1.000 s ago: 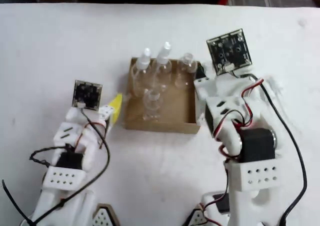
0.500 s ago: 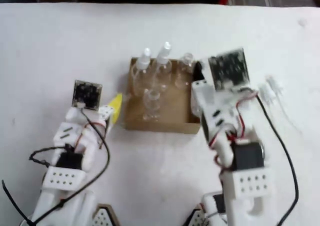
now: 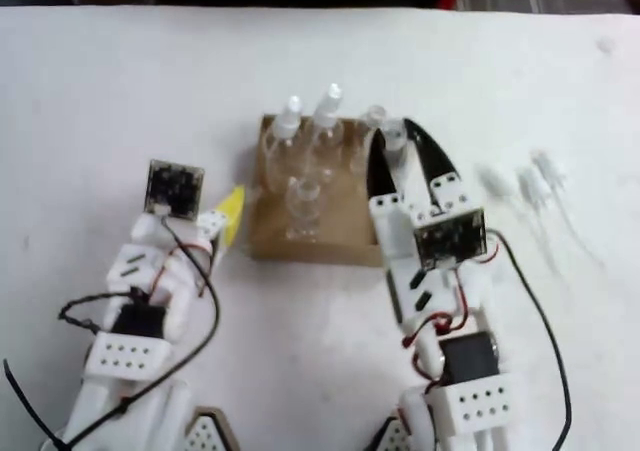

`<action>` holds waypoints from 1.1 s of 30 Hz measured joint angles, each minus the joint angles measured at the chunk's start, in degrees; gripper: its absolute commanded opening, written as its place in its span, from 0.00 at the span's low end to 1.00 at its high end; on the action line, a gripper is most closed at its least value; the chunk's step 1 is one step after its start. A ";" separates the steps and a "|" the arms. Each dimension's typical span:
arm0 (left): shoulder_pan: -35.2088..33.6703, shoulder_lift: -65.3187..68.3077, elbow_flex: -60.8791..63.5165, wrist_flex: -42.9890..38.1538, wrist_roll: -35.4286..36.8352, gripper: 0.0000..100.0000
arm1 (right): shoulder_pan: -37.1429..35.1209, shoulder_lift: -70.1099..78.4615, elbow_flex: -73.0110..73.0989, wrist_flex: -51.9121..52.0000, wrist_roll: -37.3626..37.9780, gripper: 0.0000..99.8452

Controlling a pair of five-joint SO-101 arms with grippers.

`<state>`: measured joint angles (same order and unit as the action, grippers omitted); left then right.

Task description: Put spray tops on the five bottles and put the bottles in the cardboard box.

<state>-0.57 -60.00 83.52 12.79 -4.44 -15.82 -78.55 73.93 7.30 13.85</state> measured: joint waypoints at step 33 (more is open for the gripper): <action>0.00 0.00 0.00 0.00 0.00 0.23 | -0.09 -0.09 22.42 -25.76 0.09 0.02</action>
<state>-0.57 -60.00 83.52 12.79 -4.44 -15.91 -78.64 96.35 -18.46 13.93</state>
